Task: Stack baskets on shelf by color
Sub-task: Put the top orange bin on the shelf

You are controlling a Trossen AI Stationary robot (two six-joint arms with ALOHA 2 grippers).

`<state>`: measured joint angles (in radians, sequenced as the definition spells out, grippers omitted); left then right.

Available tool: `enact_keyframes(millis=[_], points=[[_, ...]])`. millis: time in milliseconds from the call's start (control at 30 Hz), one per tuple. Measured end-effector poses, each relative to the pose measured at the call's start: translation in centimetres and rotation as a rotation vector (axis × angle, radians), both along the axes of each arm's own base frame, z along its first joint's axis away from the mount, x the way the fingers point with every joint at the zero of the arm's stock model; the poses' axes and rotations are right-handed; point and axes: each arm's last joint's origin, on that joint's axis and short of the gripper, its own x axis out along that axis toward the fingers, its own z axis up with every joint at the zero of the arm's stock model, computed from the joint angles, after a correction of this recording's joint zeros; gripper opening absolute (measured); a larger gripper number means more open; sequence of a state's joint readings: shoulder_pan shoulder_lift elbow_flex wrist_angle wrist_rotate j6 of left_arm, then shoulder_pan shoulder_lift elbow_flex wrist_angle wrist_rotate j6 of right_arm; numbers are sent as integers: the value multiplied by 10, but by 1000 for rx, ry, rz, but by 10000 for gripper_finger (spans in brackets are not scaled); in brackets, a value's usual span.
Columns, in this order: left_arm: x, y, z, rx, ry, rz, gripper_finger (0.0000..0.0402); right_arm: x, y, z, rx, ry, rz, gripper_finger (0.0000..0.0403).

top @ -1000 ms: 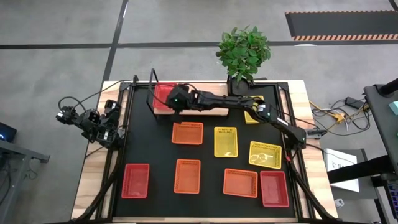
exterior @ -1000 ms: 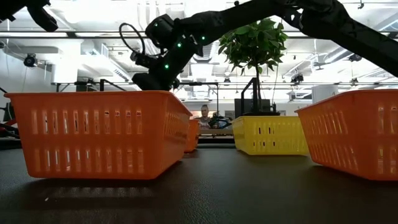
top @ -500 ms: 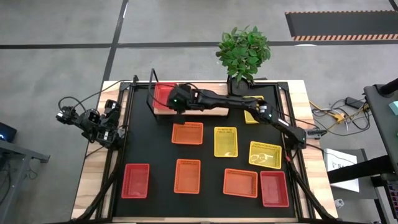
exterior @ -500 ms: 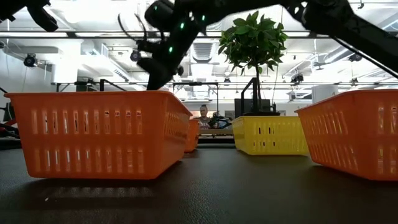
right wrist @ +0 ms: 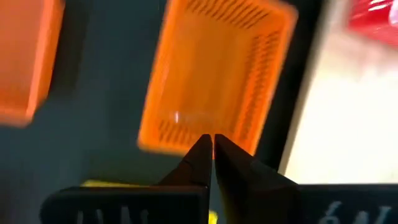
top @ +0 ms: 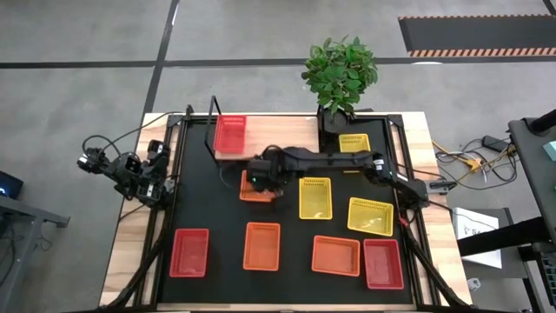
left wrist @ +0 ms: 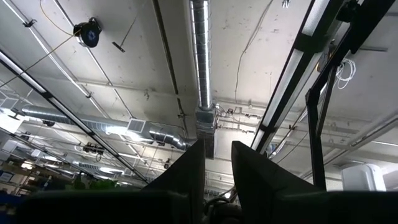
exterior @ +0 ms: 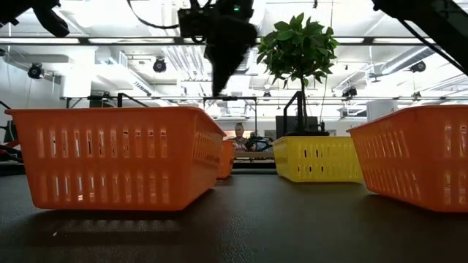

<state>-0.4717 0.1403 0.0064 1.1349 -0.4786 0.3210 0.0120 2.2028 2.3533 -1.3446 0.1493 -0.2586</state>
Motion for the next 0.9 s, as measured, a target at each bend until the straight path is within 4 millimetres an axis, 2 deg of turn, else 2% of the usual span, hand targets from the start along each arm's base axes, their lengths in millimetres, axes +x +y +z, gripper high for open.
enact_keyframes(millis=[100, 200, 333, 433, 600, 900], points=[[0, 0, 0, -1, -1, 0, 63, -3, 8, -4, -26, 65, 120, 30], [0, 0, 0, -1, -1, -1, 63, -5, 11, -12, -56, 124, 252, 65], [0, 0, 0, -3, -4, -1, 63, -6, 11, -22, -94, 188, 434, 115], [-1, 0, 0, -5, -7, -1, 63, -7, 11, -30, -108, 231, 509, 137], [-1, 0, 0, -5, -7, -1, 63, -10, 2, -49, -101, 298, 547, 145], [-1, 0, 0, -5, -8, -1, 63, -6, -13, -70, -107, 268, 520, 127]])
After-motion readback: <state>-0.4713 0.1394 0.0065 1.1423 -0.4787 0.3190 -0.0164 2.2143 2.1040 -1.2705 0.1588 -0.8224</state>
